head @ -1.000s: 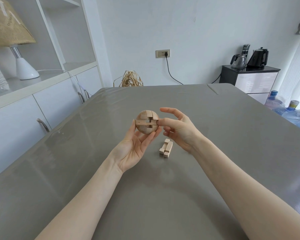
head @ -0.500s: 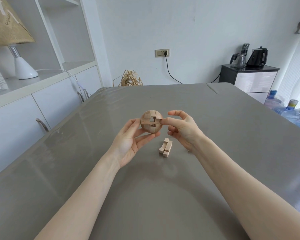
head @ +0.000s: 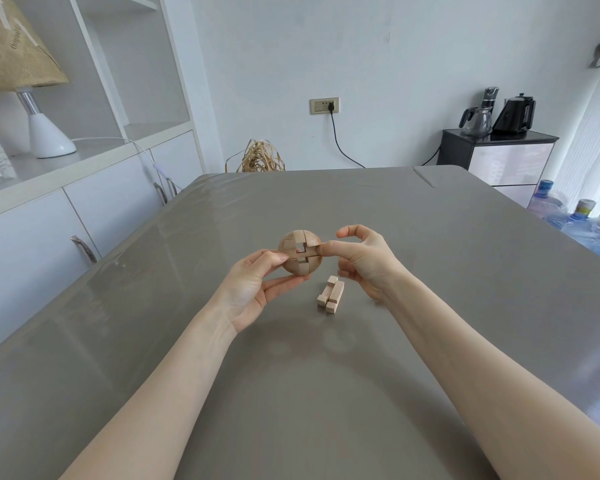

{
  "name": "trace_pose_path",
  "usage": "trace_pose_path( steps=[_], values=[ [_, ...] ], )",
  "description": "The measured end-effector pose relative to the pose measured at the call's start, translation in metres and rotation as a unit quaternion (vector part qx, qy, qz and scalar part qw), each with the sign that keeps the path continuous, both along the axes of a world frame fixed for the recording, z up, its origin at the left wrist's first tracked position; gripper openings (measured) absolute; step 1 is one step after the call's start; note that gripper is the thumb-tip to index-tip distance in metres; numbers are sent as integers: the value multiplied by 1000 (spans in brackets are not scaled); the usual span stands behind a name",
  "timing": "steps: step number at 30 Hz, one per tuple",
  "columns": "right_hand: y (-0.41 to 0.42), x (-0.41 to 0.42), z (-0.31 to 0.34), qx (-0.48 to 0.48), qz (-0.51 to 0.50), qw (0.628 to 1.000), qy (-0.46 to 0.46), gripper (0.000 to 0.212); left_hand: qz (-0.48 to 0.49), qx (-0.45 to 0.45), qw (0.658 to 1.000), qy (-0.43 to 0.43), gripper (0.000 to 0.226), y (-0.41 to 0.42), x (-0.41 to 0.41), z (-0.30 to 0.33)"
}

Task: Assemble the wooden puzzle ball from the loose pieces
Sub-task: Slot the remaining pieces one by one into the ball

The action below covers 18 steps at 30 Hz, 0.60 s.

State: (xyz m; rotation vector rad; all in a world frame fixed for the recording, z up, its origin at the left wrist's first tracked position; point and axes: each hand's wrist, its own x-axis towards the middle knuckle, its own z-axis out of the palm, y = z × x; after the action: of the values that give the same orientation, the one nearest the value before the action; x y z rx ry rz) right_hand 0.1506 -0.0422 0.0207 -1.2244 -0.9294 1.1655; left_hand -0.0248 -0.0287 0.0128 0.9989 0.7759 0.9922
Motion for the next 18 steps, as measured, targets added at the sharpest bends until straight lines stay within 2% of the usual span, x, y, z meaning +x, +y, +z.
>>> trace_pose_path(
  steps=[7, 10, 18],
  values=[
    [1, 3, -1, -16, 6, 1000, -1, 34, 2, -35, 999, -15, 33, -2, 3, 0],
    [2, 4, -2, -22, 3, 1000, 2, 34, -2, -49, 999, -19, 25, -3, 4, 0],
    [2, 2, -4, -43, 3, 998, 43, 31, -12, -87, 992, -88, 23, -6, 10, -4]
  ],
)
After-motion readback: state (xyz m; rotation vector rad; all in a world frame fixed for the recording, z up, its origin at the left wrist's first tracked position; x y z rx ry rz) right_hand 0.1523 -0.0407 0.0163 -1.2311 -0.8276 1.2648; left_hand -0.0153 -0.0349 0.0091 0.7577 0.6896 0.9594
